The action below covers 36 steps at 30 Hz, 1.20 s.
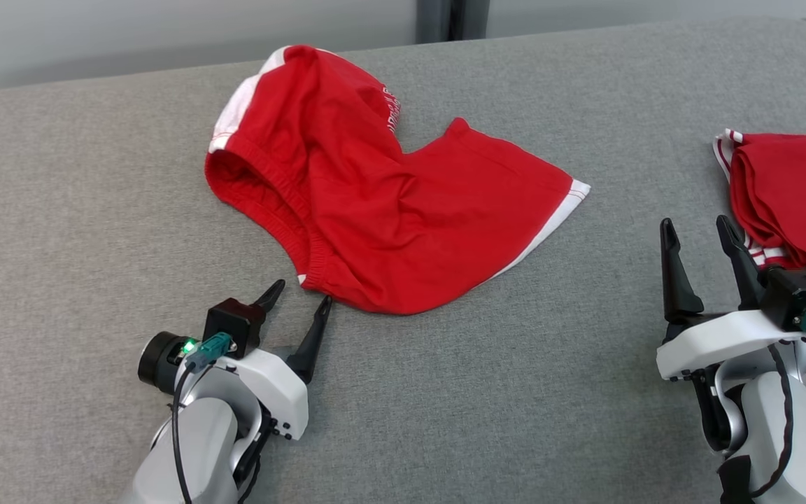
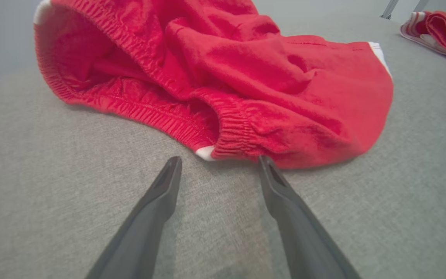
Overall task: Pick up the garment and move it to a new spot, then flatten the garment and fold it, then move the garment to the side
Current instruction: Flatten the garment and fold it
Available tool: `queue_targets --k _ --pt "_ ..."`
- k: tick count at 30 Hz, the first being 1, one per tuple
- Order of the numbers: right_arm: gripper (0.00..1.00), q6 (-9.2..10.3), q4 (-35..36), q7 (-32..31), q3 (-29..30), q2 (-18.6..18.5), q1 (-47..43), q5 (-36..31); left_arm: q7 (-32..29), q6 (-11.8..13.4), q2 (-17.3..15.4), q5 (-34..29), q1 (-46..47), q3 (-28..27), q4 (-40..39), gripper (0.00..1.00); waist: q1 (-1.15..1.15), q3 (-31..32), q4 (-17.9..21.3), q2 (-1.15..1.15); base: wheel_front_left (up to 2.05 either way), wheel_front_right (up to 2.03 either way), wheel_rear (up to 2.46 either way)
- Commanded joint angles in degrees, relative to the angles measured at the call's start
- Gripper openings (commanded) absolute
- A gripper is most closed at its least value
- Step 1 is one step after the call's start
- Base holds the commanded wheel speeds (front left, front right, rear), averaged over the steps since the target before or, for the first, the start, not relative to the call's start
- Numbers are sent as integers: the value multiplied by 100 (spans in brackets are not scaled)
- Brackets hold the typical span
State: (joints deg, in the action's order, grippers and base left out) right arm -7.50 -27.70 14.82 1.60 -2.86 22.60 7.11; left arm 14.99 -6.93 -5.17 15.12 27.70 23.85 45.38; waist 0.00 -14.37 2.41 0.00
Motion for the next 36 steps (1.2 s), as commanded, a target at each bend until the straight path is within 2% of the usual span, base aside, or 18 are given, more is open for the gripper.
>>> queue_targets --k 1,12,13,14,17,26,32,36 --pt "100 2 31 14 -8 -19 -6 54 14 6 -47 -40 127 -12 73 100 0 -47 49 0 0 0 0" --pt "100 2 20 25 -28 -18 57 95 14 -55 13 32 432 143 249 99 0 -196 100 0 0 0 0" --pt "100 2 6 26 -16 -18 53 88 14 -54 15 55 443 197 259 43 0 -193 84 0 0 0 0" --pt "100 2 -10 25 -2 -18 45 76 14 -61 20 101 453 251 249 2 0 -186 63 0 0 0 0" --pt "100 2 -63 12 38 -19 36 44 15 -62 11 341 419 538 151 0 0 -147 -26 0 0 0 0" --pt "100 2 -449 -152 75 -22 134 39 15 -59 -380 1063 168 1228 -386 0 0 123 -482 0 0 0 0" --pt "100 2 -953 -308 296 -47 259 -14 15 -60 -624 1240 -3 1470 -753 0 0 283 -899 0 0 0 0" --pt "100 2 -1377 -439 439 -32 355 180 15 -60 -704 1277 -106 1618 -933 0 0 352 -1152 0 0 0 0"
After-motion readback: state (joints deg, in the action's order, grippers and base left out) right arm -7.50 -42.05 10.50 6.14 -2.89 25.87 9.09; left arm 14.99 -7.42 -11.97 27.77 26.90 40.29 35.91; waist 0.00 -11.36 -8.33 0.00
